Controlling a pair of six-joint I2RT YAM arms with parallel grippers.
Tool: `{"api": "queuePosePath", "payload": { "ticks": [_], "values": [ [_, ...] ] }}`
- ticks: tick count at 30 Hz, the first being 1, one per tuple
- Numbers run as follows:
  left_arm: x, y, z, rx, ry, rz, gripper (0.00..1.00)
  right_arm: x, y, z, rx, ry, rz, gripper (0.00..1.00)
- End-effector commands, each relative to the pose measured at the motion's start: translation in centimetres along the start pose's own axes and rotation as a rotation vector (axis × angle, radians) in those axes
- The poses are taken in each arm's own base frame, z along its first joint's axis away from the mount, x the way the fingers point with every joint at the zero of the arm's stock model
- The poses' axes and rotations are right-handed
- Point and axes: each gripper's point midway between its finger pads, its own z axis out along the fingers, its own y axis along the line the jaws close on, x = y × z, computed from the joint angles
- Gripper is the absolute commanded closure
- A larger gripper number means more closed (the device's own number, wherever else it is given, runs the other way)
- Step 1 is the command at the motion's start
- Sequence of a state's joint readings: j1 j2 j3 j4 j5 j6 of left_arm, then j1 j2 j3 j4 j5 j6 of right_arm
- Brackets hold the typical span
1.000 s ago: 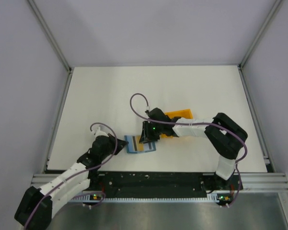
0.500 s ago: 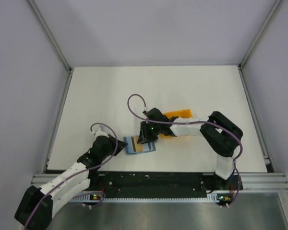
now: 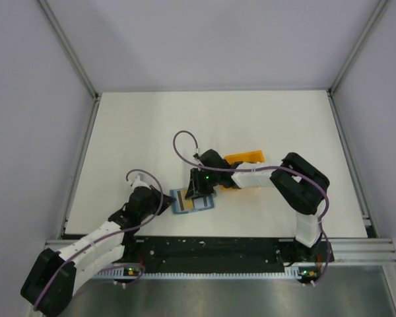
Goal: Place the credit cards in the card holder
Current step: Insert the credit card into the card holder.
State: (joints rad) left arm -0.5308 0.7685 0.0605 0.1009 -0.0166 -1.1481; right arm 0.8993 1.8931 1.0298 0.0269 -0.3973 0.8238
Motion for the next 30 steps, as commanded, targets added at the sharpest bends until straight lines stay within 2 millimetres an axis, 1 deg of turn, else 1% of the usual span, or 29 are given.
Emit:
{"api": "queuePosePath", "payload": {
  "ticks": [1, 5, 8, 9, 12, 14, 15, 18, 21, 22, 26, 30],
  "values": [
    [1.1, 2.2, 0.1, -0.013, 0.018, 0.015, 1.00, 0.0, 2.3, 0.4, -0.070, 0.009, -0.023, 0.68],
    [1.1, 1.9, 0.0, -0.002, 0.014, 0.018, 1.00, 0.5, 2.9, 0.6, -0.080, 0.025, -0.027, 0.68],
    [1.0, 1.8, 0.0, 0.007, 0.010, 0.017, 1.00, 1.0, 2.6, 0.9, -0.043, 0.048, -0.031, 0.68],
    [1.0, 1.7, -0.1, 0.014, 0.007, 0.017, 1.00, 1.2, 2.0, 0.8, -0.004, 0.056, -0.027, 0.68],
    [0.8, 1.4, -0.3, 0.034, -0.002, 0.019, 1.00, 0.7, 0.3, 0.6, 0.087, 0.014, -0.022, 0.68],
    [0.8, 1.4, -0.5, 0.039, -0.006, 0.020, 1.00, 0.4, -0.1, 0.4, 0.104, 0.004, -0.011, 0.67],
    [0.7, 1.4, -0.5, 0.040, -0.010, 0.017, 1.00, 0.2, 0.1, 0.3, 0.101, -0.002, -0.010, 0.67],
    [0.7, 1.0, -0.6, 0.079, -0.022, 0.013, 1.00, 0.3, 1.6, 0.3, 0.051, 0.013, -0.016, 0.67],
    [0.7, 1.1, -0.5, 0.081, -0.022, 0.013, 1.00, 0.9, 4.4, 0.6, -0.055, 0.034, -0.001, 0.65],
    [1.1, 0.7, -0.6, 0.097, 0.003, 0.013, 1.00, 0.6, 5.3, 0.7, -0.084, 0.022, -0.002, 0.65],
    [1.3, 0.8, -0.5, 0.086, 0.016, 0.016, 1.00, 0.2, 6.1, 0.5, -0.114, -0.003, 0.007, 0.65],
    [1.3, 0.8, -0.5, 0.088, 0.015, 0.018, 1.00, 0.1, 8.5, -0.4, -0.232, -0.006, 0.006, 0.65]
  ]
}}
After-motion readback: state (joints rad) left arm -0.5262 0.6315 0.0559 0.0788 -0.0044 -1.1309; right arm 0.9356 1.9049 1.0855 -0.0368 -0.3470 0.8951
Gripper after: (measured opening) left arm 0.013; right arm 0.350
